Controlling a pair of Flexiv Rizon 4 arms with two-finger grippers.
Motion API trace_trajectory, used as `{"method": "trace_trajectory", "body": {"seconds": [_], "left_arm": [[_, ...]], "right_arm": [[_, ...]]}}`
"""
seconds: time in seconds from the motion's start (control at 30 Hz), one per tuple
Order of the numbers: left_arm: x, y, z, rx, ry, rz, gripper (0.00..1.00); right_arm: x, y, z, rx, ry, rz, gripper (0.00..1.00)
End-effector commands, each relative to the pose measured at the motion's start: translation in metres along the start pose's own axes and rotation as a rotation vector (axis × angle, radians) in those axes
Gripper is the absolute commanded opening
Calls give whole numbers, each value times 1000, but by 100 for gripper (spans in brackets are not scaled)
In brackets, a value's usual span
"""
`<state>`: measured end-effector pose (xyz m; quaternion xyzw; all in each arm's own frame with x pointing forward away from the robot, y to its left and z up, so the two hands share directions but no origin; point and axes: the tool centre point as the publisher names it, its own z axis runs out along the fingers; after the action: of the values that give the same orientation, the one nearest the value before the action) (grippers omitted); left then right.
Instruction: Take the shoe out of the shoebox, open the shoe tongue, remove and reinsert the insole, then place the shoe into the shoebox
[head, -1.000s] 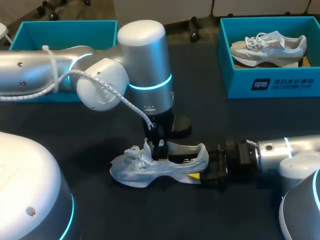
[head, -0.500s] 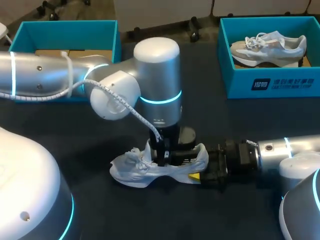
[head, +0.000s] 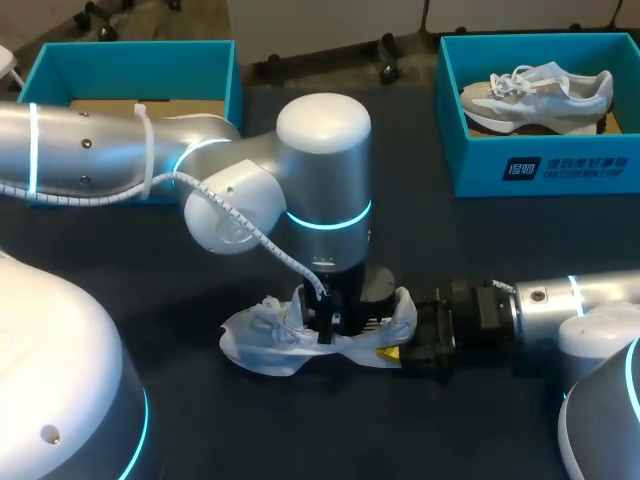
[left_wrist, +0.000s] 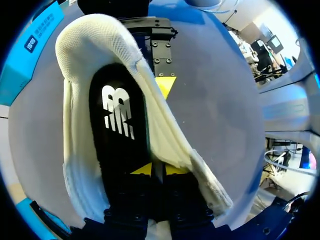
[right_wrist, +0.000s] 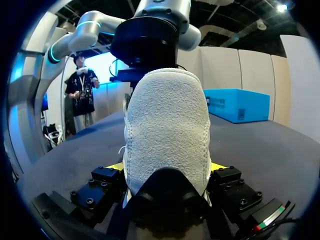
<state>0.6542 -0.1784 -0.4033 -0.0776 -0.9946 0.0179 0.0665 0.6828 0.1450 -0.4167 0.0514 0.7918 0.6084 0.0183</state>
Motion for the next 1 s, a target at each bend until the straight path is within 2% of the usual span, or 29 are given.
{"method": "trace_trajectory", "body": {"seconds": [0.03, 0.37, 0.5, 0.67, 0.9, 0.97, 1.0], "left_arm": [[-3, -5, 7, -26, -34, -4, 21], [-16, -1, 11, -63, -144, -9, 30], [-23, 1, 13, -73, -178, -27, 31], [-35, 5, 10, -81, -199, -50, 27], [-43, 8, 6, -94, -211, -67, 23], [-43, 8, 7, -110, -231, -76, 16], [-44, 7, 8, -113, -238, -83, 7]], "right_arm": [[0, 0, 1, 2, -1, 1, 0], [0, 0, 1, 2, -1, 1, 0], [0, 0, 1, 2, -1, 1, 0], [0, 0, 1, 2, -1, 1, 0], [0, 0, 1, 2, -1, 1, 0], [0, 0, 1, 2, -1, 1, 0], [0, 0, 1, 2, -1, 1, 0]]}}
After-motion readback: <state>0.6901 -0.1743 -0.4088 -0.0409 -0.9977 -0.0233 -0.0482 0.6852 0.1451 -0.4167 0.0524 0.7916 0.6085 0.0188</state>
